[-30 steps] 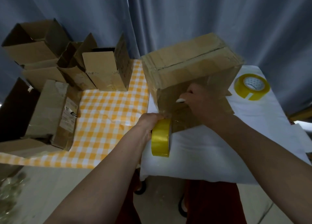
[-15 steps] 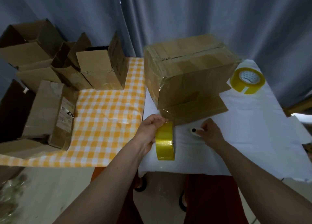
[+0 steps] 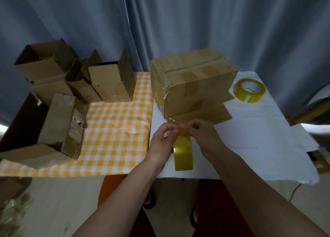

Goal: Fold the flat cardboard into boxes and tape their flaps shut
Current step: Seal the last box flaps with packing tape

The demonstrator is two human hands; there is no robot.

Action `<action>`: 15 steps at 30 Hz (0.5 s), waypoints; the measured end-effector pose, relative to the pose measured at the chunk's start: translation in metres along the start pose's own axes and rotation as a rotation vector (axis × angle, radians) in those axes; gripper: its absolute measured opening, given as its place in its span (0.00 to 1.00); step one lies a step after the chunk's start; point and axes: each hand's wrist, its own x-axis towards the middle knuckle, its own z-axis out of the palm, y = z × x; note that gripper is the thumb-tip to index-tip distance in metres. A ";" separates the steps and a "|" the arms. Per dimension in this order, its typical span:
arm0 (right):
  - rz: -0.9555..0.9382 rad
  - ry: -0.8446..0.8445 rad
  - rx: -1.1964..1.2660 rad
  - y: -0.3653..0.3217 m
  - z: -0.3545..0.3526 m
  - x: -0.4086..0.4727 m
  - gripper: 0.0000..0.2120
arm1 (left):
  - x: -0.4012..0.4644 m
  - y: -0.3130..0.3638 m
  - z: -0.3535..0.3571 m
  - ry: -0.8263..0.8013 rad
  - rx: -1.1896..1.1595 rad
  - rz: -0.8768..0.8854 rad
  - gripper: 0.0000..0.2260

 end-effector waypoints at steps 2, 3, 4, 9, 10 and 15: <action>0.022 0.007 0.062 -0.002 0.003 -0.012 0.10 | -0.011 0.003 0.002 0.015 0.032 0.024 0.04; 0.027 0.017 0.068 -0.003 0.005 -0.017 0.09 | -0.016 0.004 0.002 0.007 0.038 0.035 0.04; 0.033 0.030 0.078 -0.004 0.006 -0.022 0.08 | -0.020 0.005 0.003 0.007 0.028 0.038 0.07; 0.035 0.080 0.081 -0.008 0.009 -0.042 0.07 | -0.034 0.010 -0.008 0.169 0.302 0.235 0.30; 0.025 0.091 0.072 -0.009 0.010 -0.044 0.08 | -0.036 0.009 -0.011 0.189 0.398 0.318 0.30; -0.009 0.092 0.055 -0.011 0.016 -0.055 0.08 | -0.048 0.010 -0.015 0.068 0.283 0.370 0.30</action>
